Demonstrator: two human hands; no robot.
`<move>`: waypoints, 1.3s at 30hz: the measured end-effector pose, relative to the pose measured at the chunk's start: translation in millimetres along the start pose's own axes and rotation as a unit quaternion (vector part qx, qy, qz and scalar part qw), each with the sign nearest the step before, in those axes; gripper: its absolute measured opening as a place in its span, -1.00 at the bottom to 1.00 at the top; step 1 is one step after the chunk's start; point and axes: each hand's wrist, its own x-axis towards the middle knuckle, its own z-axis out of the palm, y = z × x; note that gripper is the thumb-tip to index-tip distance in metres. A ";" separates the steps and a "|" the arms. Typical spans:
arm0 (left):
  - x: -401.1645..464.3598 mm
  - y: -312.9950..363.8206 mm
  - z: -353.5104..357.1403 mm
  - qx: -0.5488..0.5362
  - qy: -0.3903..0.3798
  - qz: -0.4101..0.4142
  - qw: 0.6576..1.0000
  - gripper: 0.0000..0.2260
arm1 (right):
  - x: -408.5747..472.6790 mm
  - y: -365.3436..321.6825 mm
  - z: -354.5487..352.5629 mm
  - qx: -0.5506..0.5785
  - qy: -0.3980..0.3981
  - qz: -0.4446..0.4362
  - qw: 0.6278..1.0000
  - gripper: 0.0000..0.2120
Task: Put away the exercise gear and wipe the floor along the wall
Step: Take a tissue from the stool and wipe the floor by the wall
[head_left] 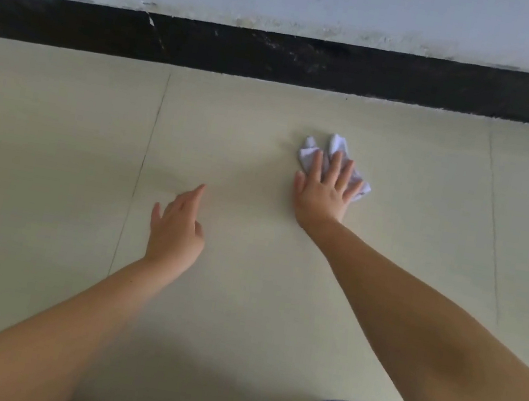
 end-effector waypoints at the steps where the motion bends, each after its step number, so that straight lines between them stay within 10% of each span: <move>1: 2.0 -2.6 -3.8 -0.026 0.023 -0.018 0.999 -0.42 | -8.6 -21.8 12.7 -0.021 -0.018 -0.073 0.997 -0.45; 6: 1.5 -18.5 -5.0 -0.035 0.066 0.002 0.997 -0.47 | -106.2 -25.2 63.7 -0.155 -0.064 -0.474 0.865 -0.41; 10: 1.5 6.8 5.7 -0.004 0.022 0.051 0.998 -0.51 | -128.9 63.1 52.6 -0.211 -0.074 -0.611 0.760 -0.49; 14: -1.1 53.8 27.3 0.029 -0.065 0.114 0.991 -0.54 | -105.7 178.3 12.3 -0.178 -0.025 -0.419 0.890 -0.55; 17: -3.2 90.8 40.2 0.025 -0.087 0.152 0.984 -0.55 | -82.5 242.7 -26.7 -0.066 0.049 -0.064 0.995 -0.50; 20: -0.3 119.3 45.3 0.009 -0.089 0.161 0.983 -0.56 | -66.4 229.6 -43.6 0.053 0.065 0.252 0.964 -0.50; 23: 1.7 138.8 47.7 0.017 -0.101 0.168 0.981 -0.56 | -83.7 157.4 -10.4 0.073 0.063 0.203 0.974 -0.47; 26: 7.5 152.0 49.6 0.039 -0.106 0.167 0.980 -0.56 | -141.1 78.4 39.5 -0.023 0.052 -0.070 0.996 -0.45; 31: 11.4 175.1 58.3 0.088 -0.151 0.178 0.968 -0.54 | -193.8 83.0 61.9 -0.127 -0.087 -0.431 0.889 -0.53; 39: 7.9 207.9 77.8 0.077 -0.196 0.205 0.956 -0.54 | -150.6 339.4 -35.3 -0.008 0.051 0.100 0.994 -0.46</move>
